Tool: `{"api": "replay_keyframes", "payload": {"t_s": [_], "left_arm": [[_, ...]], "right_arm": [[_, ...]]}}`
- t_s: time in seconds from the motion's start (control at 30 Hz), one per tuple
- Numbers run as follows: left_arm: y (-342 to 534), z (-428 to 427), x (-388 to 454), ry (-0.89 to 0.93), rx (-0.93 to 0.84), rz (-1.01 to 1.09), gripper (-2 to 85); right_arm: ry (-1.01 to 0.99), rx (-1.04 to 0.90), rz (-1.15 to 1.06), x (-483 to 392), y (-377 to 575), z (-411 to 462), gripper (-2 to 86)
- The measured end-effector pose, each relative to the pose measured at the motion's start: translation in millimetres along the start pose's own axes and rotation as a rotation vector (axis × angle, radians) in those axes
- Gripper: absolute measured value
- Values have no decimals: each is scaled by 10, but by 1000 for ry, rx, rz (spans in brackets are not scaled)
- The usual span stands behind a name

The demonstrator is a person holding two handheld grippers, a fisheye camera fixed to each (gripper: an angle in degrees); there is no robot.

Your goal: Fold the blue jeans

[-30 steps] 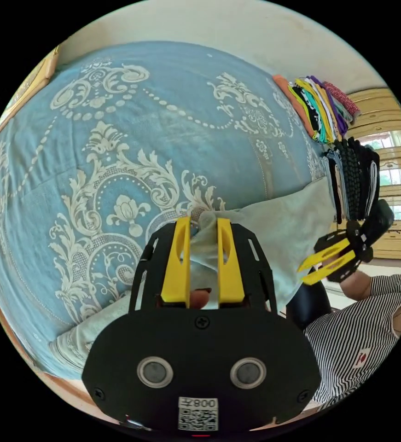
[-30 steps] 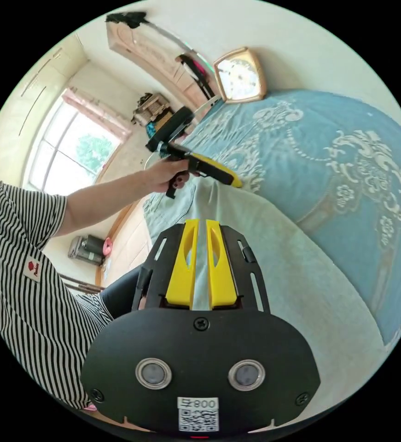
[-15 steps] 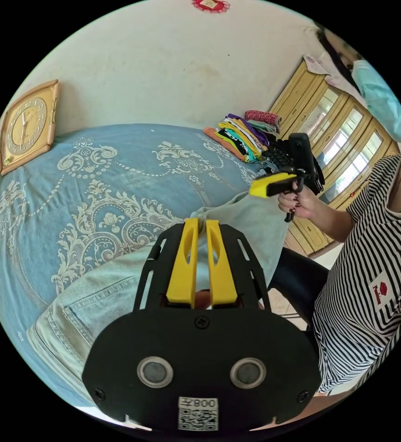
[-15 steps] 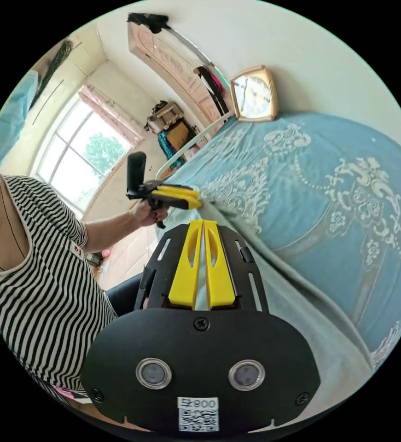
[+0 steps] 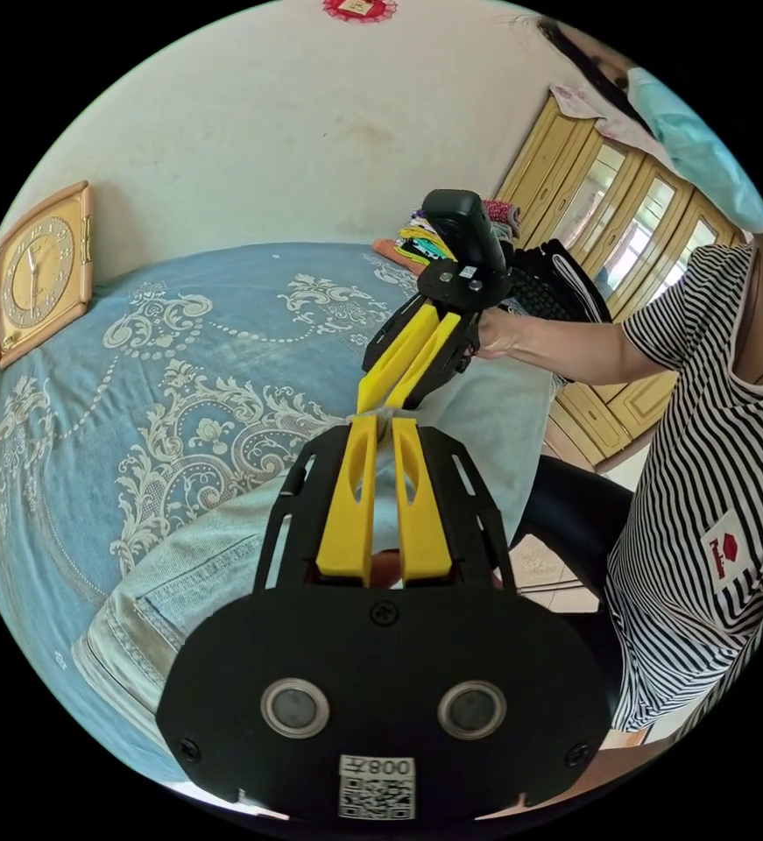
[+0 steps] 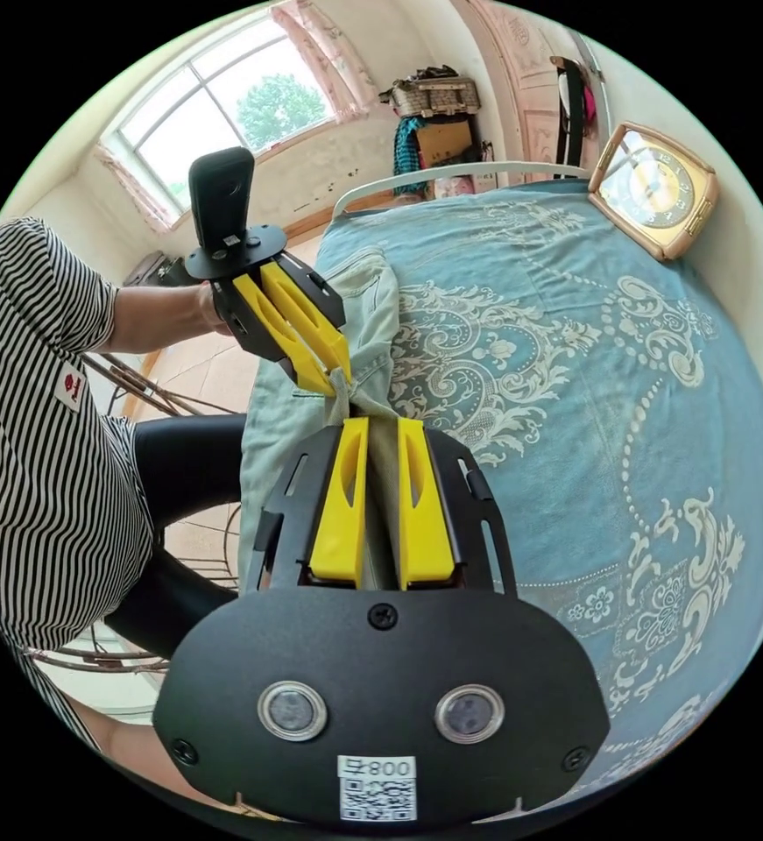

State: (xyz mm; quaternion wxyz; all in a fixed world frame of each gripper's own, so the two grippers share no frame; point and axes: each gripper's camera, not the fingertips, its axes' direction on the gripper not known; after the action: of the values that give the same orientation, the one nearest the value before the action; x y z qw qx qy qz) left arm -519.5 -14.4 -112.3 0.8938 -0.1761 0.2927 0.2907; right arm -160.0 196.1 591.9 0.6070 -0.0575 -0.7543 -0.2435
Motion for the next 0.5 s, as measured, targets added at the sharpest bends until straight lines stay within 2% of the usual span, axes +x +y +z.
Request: {"api": "replay_keyframes", "payload": {"t_s": [0.1, 0.27, 0.5], "left_arm": [[148, -68, -84, 4, 11, -11, 24], [348, -190, -189, 1, 25, -17, 24], [590, -338, -320, 1, 38, -5, 23]], "right_arm": [[-2, -25, -24, 109, -92, 128, 49], [-22, 48, 11, 320, -91, 204, 18], [39, 112, 22, 509, 4, 166, 51]]}}
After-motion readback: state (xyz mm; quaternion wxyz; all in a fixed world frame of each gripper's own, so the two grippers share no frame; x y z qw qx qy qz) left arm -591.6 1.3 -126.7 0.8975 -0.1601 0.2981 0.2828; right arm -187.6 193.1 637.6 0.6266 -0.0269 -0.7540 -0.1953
